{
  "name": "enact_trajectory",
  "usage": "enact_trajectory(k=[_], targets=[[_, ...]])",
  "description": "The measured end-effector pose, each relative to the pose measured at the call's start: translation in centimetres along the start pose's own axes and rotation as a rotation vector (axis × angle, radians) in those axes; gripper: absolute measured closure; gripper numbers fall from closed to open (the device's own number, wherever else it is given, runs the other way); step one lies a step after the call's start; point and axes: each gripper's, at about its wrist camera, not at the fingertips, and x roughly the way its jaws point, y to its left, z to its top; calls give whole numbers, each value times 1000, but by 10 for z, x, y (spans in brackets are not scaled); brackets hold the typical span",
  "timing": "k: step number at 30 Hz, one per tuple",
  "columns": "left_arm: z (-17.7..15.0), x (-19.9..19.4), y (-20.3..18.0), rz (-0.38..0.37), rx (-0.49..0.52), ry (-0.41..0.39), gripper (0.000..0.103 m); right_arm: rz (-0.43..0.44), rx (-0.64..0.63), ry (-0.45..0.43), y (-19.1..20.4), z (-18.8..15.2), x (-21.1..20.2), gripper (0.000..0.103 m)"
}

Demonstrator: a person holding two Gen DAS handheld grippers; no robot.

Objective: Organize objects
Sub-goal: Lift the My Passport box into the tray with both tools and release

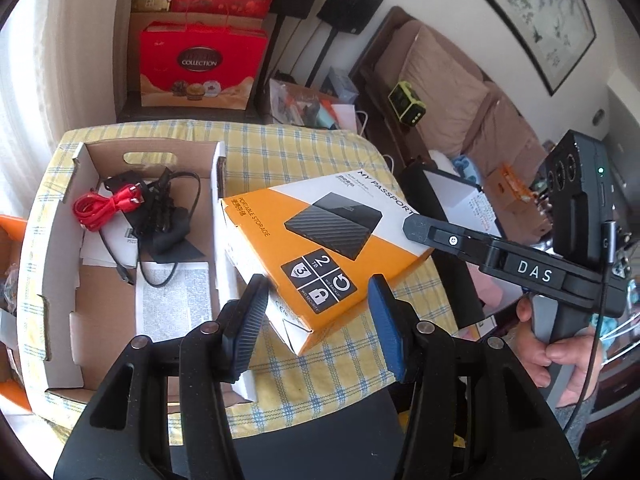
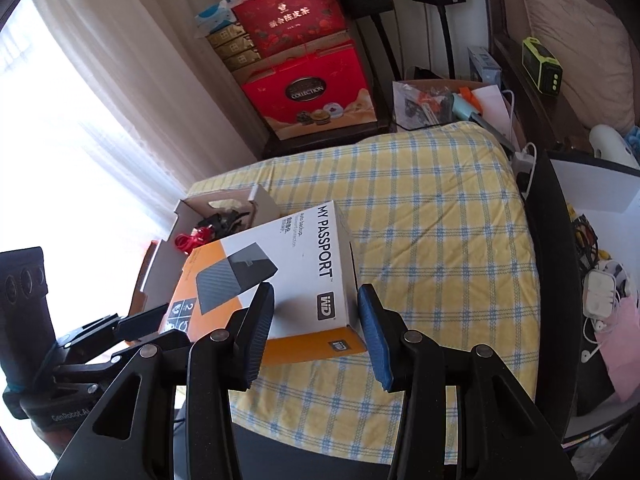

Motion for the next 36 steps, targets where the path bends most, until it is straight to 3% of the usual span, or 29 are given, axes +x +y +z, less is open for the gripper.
enact_trajectory(k=[12,20,25,36], targets=[[-12,-54,91,75,-100,-61,55,82,-131,60,101,-7,40,58],[-27,-59,139,135,-135,-49,55,114,-171,137,139,-30,82,58],[-35,-50,153,150,-142,-26,55,104,-179,178,146,-44,102,58],[-43,-44,144,178,-81,0,55,90,-170,226,144,-63,108,58]])
